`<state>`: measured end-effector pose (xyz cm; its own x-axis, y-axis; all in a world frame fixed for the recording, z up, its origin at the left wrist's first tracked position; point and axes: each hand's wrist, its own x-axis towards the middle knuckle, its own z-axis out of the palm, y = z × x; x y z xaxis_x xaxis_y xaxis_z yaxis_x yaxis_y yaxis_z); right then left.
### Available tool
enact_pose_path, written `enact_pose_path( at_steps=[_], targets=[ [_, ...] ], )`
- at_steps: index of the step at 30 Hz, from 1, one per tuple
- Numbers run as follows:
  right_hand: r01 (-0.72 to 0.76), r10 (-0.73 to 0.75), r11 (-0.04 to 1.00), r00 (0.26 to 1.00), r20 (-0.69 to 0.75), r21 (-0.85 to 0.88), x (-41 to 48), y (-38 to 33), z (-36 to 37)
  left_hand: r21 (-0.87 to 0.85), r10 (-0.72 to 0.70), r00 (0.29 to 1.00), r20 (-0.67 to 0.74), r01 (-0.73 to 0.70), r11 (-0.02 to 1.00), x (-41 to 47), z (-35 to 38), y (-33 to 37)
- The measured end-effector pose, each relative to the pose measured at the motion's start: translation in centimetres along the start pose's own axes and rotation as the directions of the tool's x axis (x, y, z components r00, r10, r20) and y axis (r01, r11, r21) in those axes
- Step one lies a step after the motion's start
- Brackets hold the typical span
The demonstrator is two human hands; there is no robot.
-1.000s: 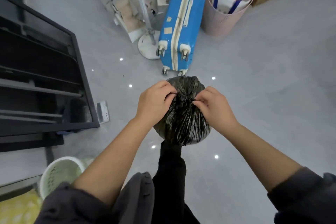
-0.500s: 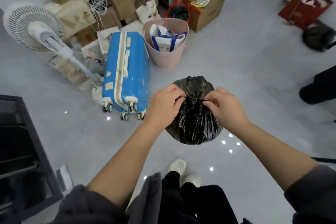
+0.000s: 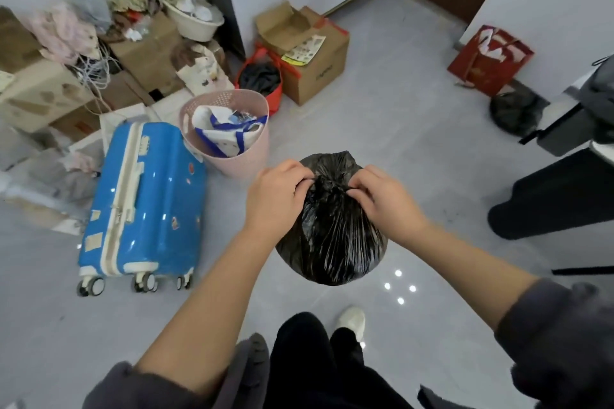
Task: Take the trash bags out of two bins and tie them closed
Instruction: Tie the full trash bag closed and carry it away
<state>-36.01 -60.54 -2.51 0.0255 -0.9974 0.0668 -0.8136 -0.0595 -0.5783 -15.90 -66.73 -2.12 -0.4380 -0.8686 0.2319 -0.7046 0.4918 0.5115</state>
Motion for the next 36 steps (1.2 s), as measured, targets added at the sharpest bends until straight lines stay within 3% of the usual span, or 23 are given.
enact_pose_path(
  at_steps=[15,26,36],
  targets=[
    [-0.121,0.120,0.992,0.993,0.011,0.029,19.9,22.3,-11.3,-0.047,0.042,0.988,0.148,-0.035,0.998,28.8,14.8,4.6],
    [-0.256,0.258,0.965,0.966,-0.032,0.059,30.3,37.1,-19.8,-0.043,0.250,0.919,0.304,-0.248,0.968,49.5,23.9,10.2],
    [-0.320,0.321,0.947,0.947,0.001,0.033,37.4,52.4,-29.3,-0.059,0.259,0.871,0.418,-0.258,0.964,65.0,34.4,18.6]
  ],
)
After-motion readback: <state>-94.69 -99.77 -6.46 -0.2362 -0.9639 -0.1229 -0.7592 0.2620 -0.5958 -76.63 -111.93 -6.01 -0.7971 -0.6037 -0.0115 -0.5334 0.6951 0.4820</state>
